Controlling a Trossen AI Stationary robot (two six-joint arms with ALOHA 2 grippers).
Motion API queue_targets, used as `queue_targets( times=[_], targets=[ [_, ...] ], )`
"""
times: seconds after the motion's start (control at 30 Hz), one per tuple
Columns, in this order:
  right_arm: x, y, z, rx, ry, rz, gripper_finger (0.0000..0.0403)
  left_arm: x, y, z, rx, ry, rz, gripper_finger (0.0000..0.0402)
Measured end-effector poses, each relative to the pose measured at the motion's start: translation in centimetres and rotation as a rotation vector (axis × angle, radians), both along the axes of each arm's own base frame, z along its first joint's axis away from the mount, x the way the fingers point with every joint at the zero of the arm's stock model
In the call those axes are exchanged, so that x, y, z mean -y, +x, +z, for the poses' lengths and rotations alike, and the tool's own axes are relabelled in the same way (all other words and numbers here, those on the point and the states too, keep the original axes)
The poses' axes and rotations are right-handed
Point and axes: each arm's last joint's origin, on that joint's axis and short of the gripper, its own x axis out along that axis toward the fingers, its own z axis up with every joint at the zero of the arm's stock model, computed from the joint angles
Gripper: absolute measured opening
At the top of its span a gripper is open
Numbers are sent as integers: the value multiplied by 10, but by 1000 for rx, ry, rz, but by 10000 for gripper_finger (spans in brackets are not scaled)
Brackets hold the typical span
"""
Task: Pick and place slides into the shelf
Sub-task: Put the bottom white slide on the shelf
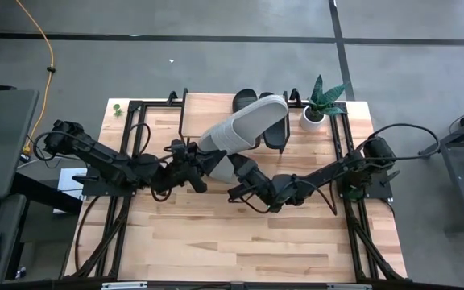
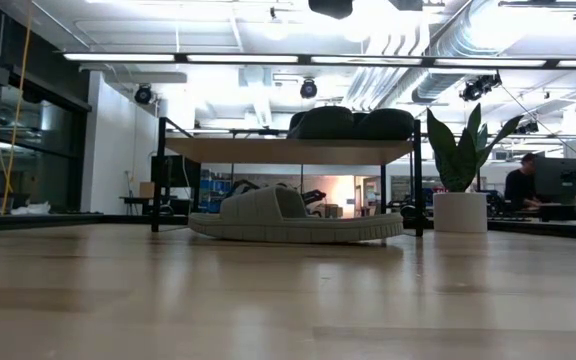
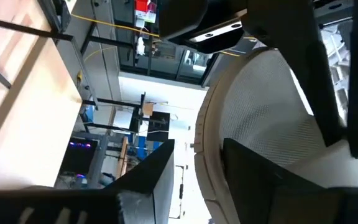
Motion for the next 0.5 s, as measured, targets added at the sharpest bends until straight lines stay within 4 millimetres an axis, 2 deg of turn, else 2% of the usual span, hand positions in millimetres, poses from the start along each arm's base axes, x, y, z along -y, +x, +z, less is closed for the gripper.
queue_targets(
  times=[0.23,0.5],
  targets=[
    [0,0,2,-23,-45,6,139,0,-1,4,50,-17,-14,1],
    [-5,-1,2,-18,-44,33,234,0,-2,5,57,0,-23,1]
  ],
)
